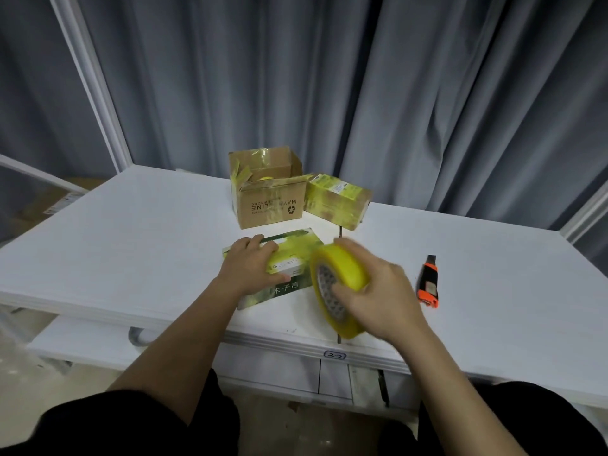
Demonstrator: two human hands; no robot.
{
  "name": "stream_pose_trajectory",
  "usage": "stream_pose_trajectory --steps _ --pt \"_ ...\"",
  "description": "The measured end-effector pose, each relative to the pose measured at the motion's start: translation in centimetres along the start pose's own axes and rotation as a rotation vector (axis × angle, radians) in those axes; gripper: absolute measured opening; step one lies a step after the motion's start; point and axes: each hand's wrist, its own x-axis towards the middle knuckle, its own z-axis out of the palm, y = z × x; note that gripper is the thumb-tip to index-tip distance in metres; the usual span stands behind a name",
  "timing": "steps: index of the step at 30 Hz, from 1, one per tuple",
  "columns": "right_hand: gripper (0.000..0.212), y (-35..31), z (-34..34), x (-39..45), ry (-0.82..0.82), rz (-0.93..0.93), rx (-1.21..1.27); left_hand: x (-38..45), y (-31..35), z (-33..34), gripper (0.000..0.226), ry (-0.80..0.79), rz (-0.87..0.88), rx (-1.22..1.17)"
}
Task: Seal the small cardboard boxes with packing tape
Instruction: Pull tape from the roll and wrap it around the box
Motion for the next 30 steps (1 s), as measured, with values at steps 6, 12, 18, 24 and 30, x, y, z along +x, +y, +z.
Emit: stream_pose_trajectory --steps 6,12,18,24,30 --pt "0.057 3.4 3.3 -2.0 -0.151 0.155 -0.041 0.4 0.0 -0.2 0.076 -0.019 -0.012 -0.032" --pt "0.06 4.0 3.3 -1.4 -0.184 0.18 -0.026 1.5 2.2 -1.5 0.087 -0.132 -0.051 0.124" --pt "0.06 4.1 3.1 -0.6 -0.23 0.185 -0.008 2.4 3.7 0.0 0.083 -0.18 0.316 0.321" --pt "0.061 3.7 3.4 -0.4 -0.247 0.194 -0.005 3.3 3.6 0.5 0.072 -0.242 0.334 0.181" --pt "0.076 2.9 4.1 -1.4 -0.207 0.107 0.042 3.2 3.2 -0.4 0.075 -0.25 0.33 0.096"
